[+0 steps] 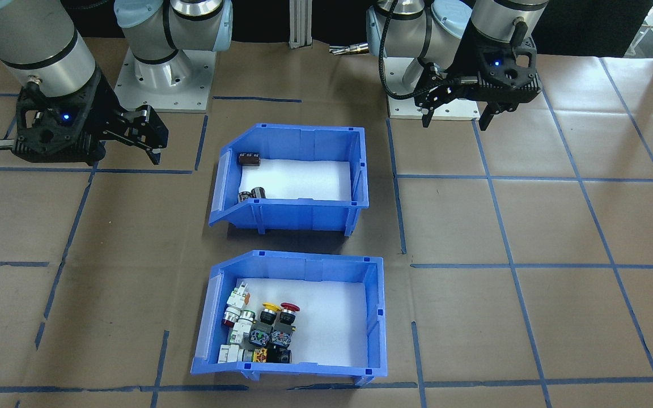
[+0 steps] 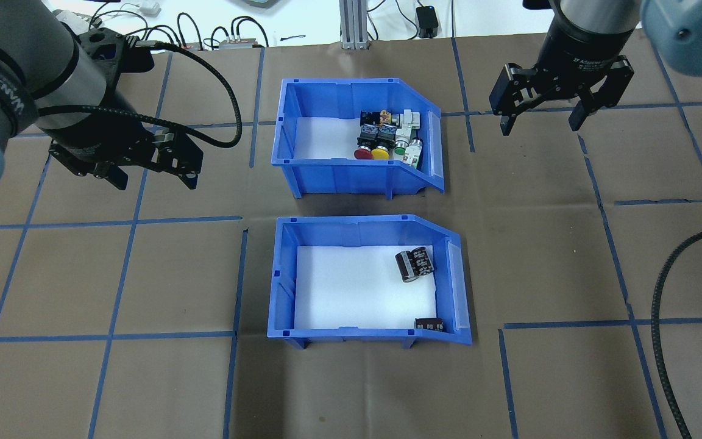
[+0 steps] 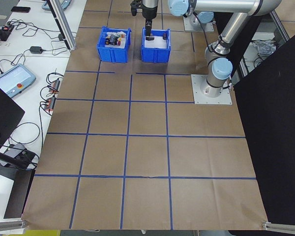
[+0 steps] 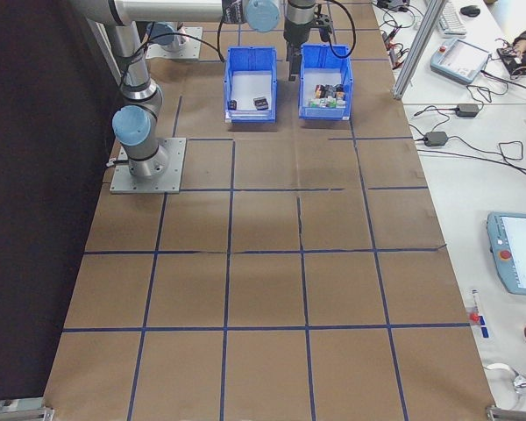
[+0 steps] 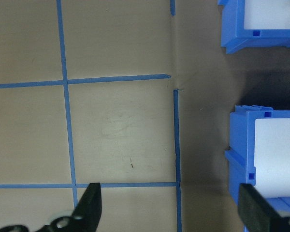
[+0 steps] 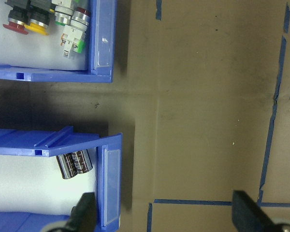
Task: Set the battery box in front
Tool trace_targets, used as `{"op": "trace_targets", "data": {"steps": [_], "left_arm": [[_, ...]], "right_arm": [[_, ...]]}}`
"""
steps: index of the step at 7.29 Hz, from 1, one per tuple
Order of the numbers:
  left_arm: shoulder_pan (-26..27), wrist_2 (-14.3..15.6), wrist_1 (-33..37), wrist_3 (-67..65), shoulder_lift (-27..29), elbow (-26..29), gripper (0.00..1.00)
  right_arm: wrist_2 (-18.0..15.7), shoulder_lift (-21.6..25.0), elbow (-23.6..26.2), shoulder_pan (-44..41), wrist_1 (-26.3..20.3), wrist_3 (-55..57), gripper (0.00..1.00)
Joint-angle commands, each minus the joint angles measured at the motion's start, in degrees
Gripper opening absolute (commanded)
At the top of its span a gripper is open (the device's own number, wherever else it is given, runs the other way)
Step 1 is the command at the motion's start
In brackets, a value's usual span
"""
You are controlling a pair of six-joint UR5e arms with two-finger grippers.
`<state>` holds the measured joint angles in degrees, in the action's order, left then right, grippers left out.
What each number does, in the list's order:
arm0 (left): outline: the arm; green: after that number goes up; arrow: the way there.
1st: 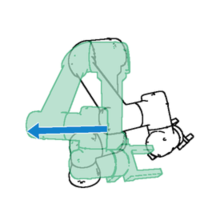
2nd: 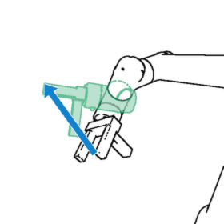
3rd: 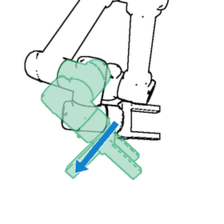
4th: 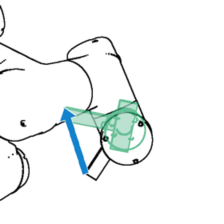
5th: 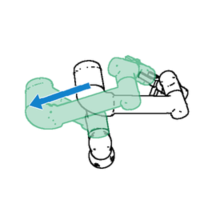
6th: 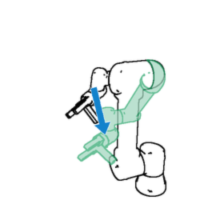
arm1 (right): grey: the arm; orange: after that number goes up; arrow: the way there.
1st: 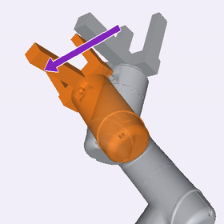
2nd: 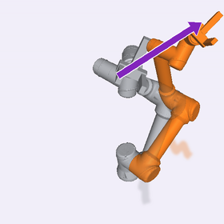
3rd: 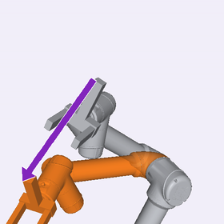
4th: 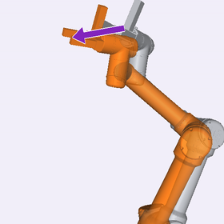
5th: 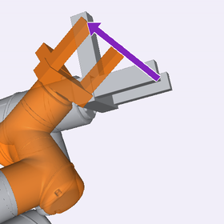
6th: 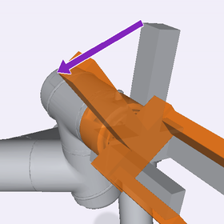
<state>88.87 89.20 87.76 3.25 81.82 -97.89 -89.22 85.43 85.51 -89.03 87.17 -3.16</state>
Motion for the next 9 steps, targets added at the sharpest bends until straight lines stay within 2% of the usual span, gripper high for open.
{"op": "trace_targets", "data": {"steps": [1,9], "left_arm": [[0.07,-0.34,0.04,0.00,0.01,-0.10,1.00],[0.07,-0.95,-0.92,-0.27,0.97,0.95,1.00]], "right_arm": [[0.10,0.00,0.01,0.00,0.01,0.00,1.00],[-0.61,-0.18,-0.34,0.09,0.28,-0.09,1.00]]}}
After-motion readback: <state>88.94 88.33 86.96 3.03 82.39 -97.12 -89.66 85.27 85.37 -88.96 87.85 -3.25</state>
